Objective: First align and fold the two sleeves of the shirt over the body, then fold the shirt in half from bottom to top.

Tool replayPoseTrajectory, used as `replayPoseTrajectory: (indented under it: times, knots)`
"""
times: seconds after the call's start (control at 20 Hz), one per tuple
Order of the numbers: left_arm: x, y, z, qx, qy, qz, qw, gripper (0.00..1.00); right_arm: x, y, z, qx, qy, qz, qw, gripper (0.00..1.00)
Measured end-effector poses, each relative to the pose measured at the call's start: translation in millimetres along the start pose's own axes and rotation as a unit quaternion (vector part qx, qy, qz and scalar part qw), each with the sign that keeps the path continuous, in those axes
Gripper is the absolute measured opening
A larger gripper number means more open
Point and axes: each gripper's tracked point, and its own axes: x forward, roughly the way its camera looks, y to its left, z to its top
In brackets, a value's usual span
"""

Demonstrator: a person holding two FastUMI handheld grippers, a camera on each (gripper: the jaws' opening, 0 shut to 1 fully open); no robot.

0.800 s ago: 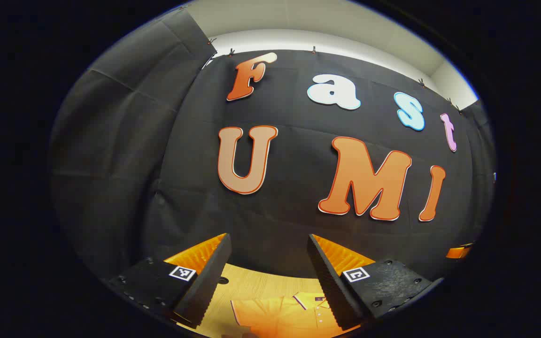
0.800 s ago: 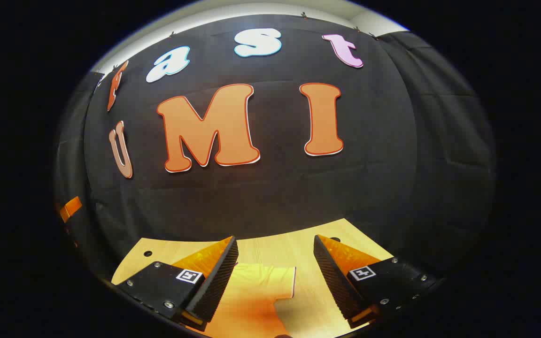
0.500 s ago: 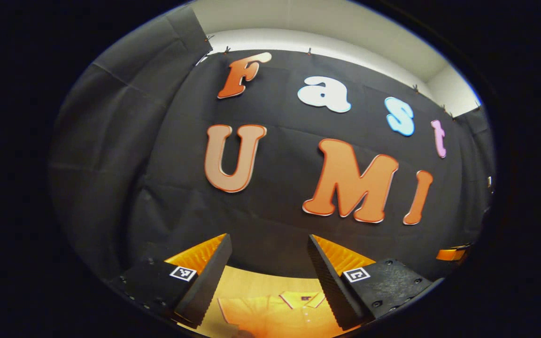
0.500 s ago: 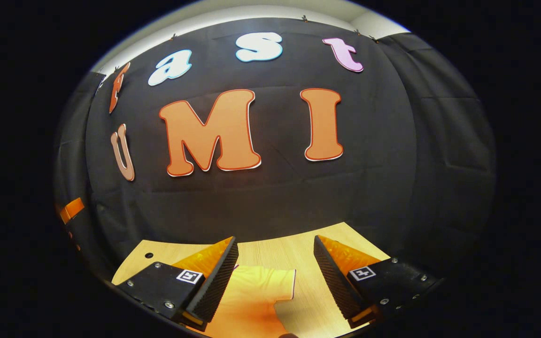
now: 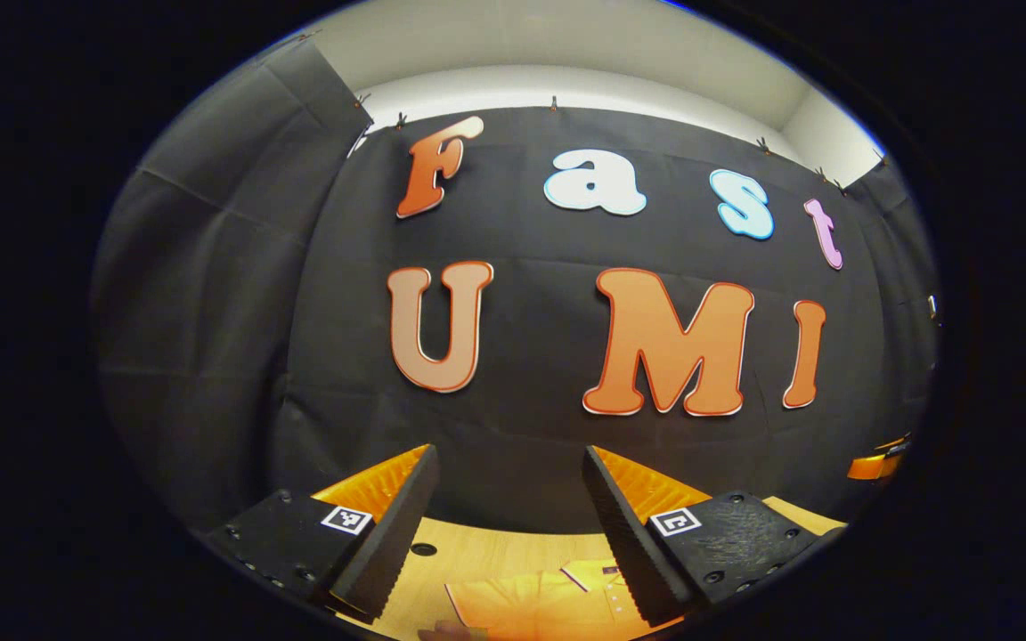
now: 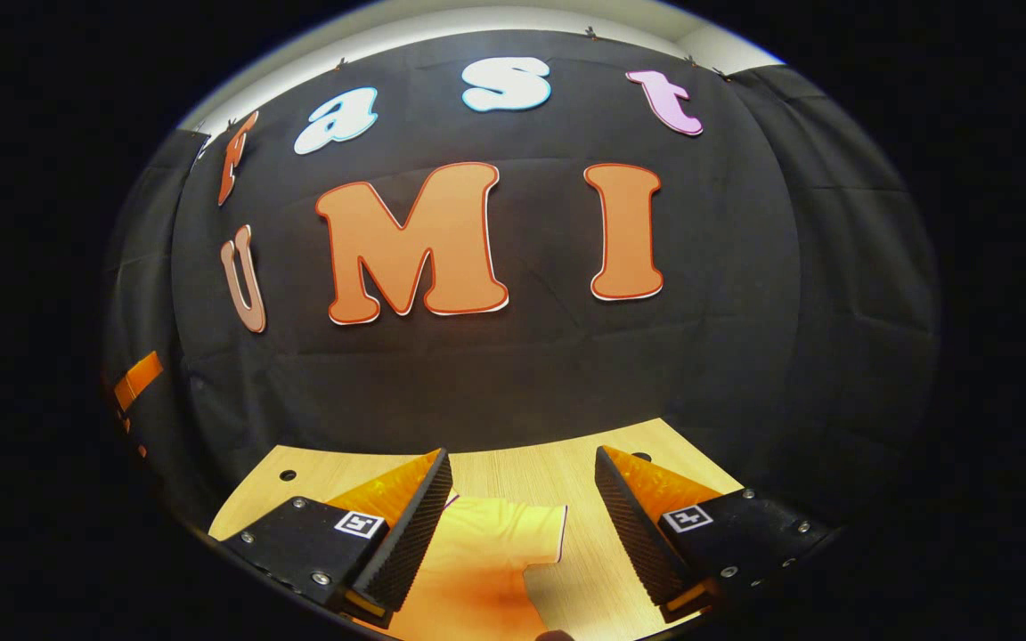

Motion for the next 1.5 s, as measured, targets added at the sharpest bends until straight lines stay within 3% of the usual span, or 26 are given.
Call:
replayPoseTrajectory:
  times: [0.15,0.5,0.8,1.1,1.5]
  knots:
    - [2.4,14.9,-13.8,-0.01,0.019,0.024,0.999,0.95,5.0,0.4,-2.9,0.005,0.009,-0.001,1.0,0.98]
    - [10.7,20.8,-43.1,-0.027,0.064,0.023,0.997,0.98,23.4,-9.1,-12.6,-0.01,0.048,-0.013,0.999,0.97]
    - [22.5,22.7,-62.5,-0.033,0.086,0.019,0.996,0.98,71.5,-10.3,-33.3,0.008,0.136,0.005,0.991,0.98]
    - [29.7,33.4,-84.1,-0.032,0.114,0.02,0.993,0.98,134.8,-24.3,-94.7,0.009,0.261,-0.002,0.965,0.98]
    - [31.0,51.0,-112.1,-0.037,0.149,0.03,0.988,0.98,179.2,-47.4,-218.1,-0.015,0.431,-0.048,0.901,0.99]
